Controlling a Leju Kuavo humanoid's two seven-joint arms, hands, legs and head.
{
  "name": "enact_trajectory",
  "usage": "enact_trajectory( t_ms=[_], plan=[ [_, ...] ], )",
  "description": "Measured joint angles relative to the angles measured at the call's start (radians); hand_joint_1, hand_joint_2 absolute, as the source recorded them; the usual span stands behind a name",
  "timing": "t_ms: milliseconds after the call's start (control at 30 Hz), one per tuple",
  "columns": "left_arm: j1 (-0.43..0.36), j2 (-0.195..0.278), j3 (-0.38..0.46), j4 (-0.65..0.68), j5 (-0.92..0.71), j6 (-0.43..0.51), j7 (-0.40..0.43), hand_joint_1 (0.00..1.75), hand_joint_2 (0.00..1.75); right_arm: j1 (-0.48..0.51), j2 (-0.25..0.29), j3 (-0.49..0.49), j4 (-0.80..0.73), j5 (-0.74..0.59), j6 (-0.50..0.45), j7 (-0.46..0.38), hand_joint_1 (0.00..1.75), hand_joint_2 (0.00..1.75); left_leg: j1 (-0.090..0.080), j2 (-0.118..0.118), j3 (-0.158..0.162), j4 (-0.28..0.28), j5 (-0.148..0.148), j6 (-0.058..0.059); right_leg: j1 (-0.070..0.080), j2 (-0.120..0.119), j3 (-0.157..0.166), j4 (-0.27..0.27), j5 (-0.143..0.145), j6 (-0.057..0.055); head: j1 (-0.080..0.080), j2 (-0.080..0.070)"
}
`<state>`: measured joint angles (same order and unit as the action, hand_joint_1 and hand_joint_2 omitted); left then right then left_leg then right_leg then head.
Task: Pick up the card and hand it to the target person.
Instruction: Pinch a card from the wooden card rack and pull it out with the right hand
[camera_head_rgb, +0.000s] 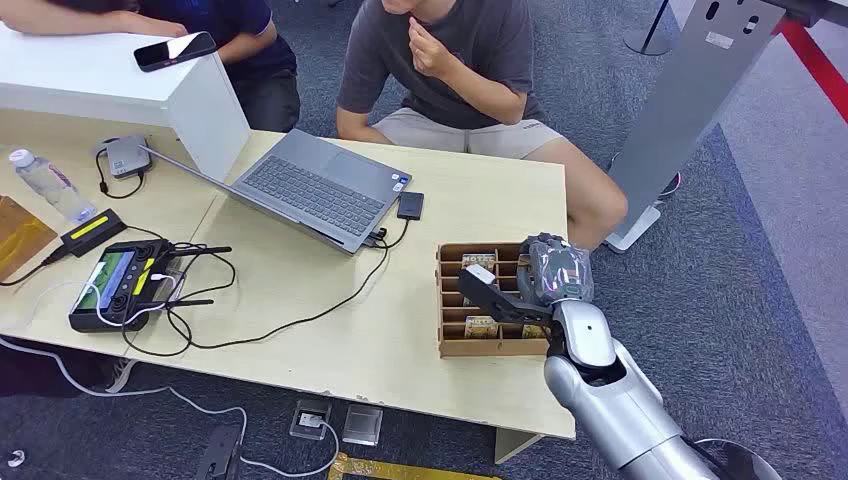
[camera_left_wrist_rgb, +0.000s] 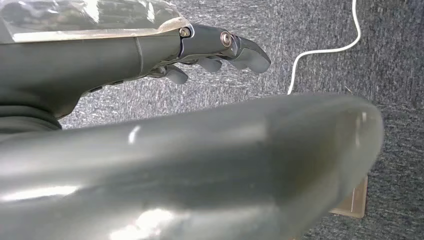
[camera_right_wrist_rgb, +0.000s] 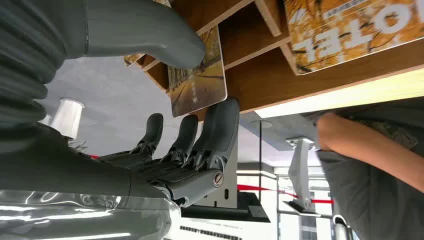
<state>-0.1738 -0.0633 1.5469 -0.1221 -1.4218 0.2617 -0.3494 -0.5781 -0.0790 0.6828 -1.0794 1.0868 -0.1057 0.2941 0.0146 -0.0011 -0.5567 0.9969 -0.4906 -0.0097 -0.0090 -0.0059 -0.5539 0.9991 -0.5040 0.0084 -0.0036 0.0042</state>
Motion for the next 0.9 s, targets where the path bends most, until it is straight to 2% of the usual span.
enact_trajectory(
  t_ms=[333,700,800,900],
  plan=[
    [0.0,0.0,0.0,0.0,-0.014,-0.003,0.0,0.0,0.0,0.005,-0.001,-0.001,0.006,0.021,0.012,0.039,0.78,1.75,0.0,0.0,0.0,0.0,0.0,0.0,0.0,0.0,0.0,0.0,0.0,0.0,0.0,0.0],
    [0.0,0.0,0.0,0.0,-0.015,-0.002,0.002,0.0,0.0,0.005,-0.003,-0.006,0.002,0.025,0.014,0.054,0.8,1.75,0.0,0.0,0.001,0.0,0.0,0.0,0.0,0.0,0.0,0.0,0.0,0.0,0.0,0.0],
    [0.0,0.0,0.0,0.0,-0.016,-0.002,0.002,0.0,0.0,0.005,-0.005,-0.007,-0.001,0.024,0.014,0.054,0.86,1.75,0.0,0.0,0.0,0.0,0.0,0.0,0.0,0.0,0.0,0.0,0.0,0.0,0.0,0.0],
    [0.0,0.0,0.0,0.0,-0.02,-0.002,0.002,0.0,0.0,0.005,-0.007,-0.007,-0.004,0.022,0.013,0.054,1.09,1.75,0.0,0.0,0.0,0.0,0.0,0.0,0.0,0.0,0.0,0.0,0.0,0.0,0.0,0.0]
  ],
)
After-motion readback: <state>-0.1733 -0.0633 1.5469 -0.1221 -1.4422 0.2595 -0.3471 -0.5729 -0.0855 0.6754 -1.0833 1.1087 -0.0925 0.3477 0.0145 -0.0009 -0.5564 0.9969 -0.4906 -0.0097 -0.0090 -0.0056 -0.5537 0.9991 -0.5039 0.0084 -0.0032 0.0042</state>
